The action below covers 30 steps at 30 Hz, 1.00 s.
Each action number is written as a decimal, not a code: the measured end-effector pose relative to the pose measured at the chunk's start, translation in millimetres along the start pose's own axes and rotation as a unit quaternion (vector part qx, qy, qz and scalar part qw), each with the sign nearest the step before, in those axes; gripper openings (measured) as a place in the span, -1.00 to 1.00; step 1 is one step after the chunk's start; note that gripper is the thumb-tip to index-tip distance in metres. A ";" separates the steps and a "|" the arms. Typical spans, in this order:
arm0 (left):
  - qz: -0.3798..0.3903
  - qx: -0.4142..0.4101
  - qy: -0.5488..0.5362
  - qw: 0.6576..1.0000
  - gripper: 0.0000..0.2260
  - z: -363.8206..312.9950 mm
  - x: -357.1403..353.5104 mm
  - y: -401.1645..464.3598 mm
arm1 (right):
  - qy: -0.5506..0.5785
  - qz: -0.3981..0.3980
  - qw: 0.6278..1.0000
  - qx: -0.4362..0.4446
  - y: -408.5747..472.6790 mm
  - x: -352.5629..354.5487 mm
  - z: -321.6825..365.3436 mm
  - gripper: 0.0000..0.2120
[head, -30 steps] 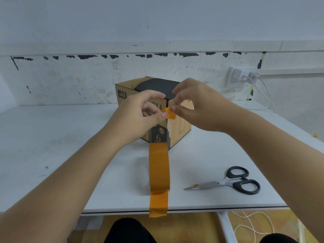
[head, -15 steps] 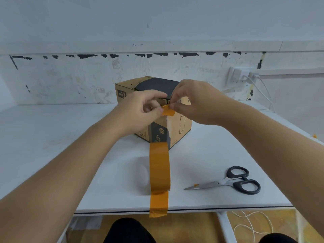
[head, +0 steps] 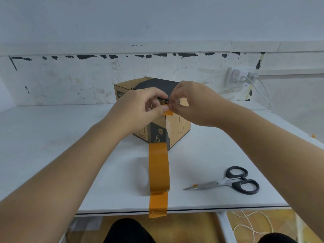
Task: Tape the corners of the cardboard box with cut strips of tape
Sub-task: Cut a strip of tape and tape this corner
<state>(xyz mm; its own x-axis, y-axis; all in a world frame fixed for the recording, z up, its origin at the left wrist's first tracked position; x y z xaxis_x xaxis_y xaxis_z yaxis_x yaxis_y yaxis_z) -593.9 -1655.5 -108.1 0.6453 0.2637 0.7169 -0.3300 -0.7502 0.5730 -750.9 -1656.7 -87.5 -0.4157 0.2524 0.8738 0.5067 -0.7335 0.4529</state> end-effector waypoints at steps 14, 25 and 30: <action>0.029 -0.008 -0.090 0.995 -0.73 6.1 -12.8 0.7 | 0.003 0.004 1.000 -0.014 0.8 -2.2 -4.1 -0.82; 0.019 0.010 -0.097 0.995 -0.82 5.8 -10.9 3.9 | 0.021 0.017 0.999 -0.045 4.6 3.6 -6.9 -0.83; 0.018 0.013 -0.098 0.995 -0.83 6.7 -10.3 6.6 | 0.010 0.022 0.998 -0.064 7.8 3.7 -8.4 -0.82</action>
<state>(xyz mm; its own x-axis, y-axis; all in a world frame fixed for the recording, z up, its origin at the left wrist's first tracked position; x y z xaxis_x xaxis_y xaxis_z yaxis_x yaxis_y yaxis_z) -598.1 -1667.2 -114.3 0.7569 0.1150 0.6433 -0.3381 -0.7735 0.5361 -754.8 -1666.8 -82.2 -0.4105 0.2076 0.8879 0.4247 -0.8182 0.3876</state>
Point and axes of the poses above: each hand's wrist, its own y-axis towards the middle knuckle, its own x-axis out of the back of the hand, z = x × y, the point moved 4 cm from there along y, towards the middle knuckle, and after that the axes turned 1 degree about -y, right-handed, at the moved point
